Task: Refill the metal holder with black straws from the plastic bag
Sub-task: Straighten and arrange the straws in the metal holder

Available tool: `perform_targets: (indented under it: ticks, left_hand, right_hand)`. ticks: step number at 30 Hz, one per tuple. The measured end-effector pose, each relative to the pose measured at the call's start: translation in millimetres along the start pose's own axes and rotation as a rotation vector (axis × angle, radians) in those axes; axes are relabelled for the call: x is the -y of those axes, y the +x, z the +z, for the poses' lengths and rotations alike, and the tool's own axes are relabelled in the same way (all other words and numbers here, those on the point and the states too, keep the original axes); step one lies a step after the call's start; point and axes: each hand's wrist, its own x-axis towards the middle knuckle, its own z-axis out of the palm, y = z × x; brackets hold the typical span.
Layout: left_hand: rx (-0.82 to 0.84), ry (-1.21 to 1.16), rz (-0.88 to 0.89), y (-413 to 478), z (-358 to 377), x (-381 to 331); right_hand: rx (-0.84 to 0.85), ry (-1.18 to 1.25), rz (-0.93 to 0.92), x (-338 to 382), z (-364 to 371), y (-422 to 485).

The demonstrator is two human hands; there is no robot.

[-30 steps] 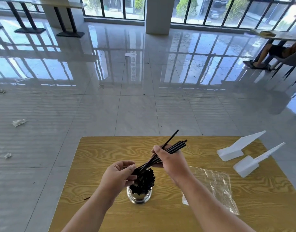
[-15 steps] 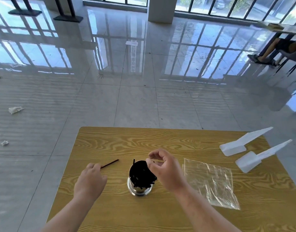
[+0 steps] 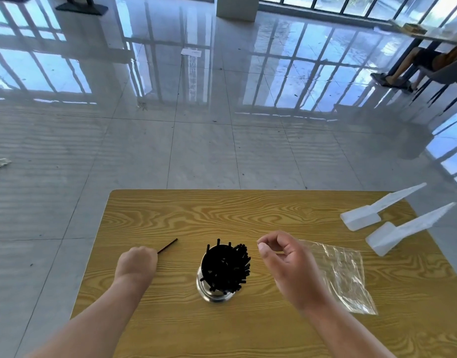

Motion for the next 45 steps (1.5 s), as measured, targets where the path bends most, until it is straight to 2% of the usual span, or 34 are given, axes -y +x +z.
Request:
perform_targets:
  ticks: [3, 5, 7, 9, 11, 15, 17, 20, 26, 29, 31, 35, 39, 45]
  left_hand:
    - [0.027, -0.230, -0.069, -1.8, -7.1, -3.3]
    - [-0.021, -0.457, -0.118, -8.3, -19.2, -5.8]
    - [-0.137, -0.700, -0.103, -19.0, -42.9, -14.4]
    - [-0.327, -0.851, -0.011, -35.8, -76.9, -27.8]
    - [-0.493, -0.888, 0.142, -58.0, -115.5, -44.2]
    - [-0.615, -0.832, 0.384, -96.9, -172.5, -67.4]
    - [-0.676, -0.779, 0.480, -108.6, -182.7, -74.2]
    - [-0.588, -0.822, 0.476, -117.2, -182.5, -73.9]
    - [-0.262, -0.839, 0.184, -115.8, -139.1, -48.3]
    - [-0.050, -0.838, 0.197, -121.4, -120.4, -51.6]
    - [0.014, -0.854, 0.223, -125.5, -115.1, -61.6]
    - [0.019, -0.878, 0.212, -128.8, -109.6, -82.6]
    - [0.000, -0.893, 0.218, -129.8, -108.4, -98.0]
    - [-0.161, -0.787, 0.252, -125.1, -113.0, -98.2]
  right_hand:
    - [-0.002, -0.001, 0.016, 0.4, 2.7, -1.4]
    - [-0.013, -0.008, 0.022, 0.8, 3.0, -1.9]
    - [-0.021, -0.049, 0.020, 1.2, 1.8, -0.5]
    - [-0.014, -0.027, 0.028, 6.9, 1.6, 3.4]
    - [0.023, 0.055, 0.025, 17.3, 2.2, 7.8]
    - [0.140, 0.171, -0.007, 45.0, 2.1, 16.0]
    - [0.123, 0.162, -0.043, 55.0, 1.4, 18.9]
    - [0.084, 0.077, -0.096, 58.0, -0.7, 19.0]
    - [0.060, -0.074, -0.176, 34.7, -6.7, 8.1]
    - [0.155, -0.254, -0.129, 20.1, 0.9, 1.4]
    - [0.189, -0.315, -0.075, 9.9, 3.4, -2.8]
    - [0.128, -0.308, -0.008, -8.1, 5.3, -10.1]
    - [0.251, -0.264, 0.126, -18.5, 15.2, -15.4]
    - [0.253, -0.196, 0.138, -14.6, 17.8, -13.8]
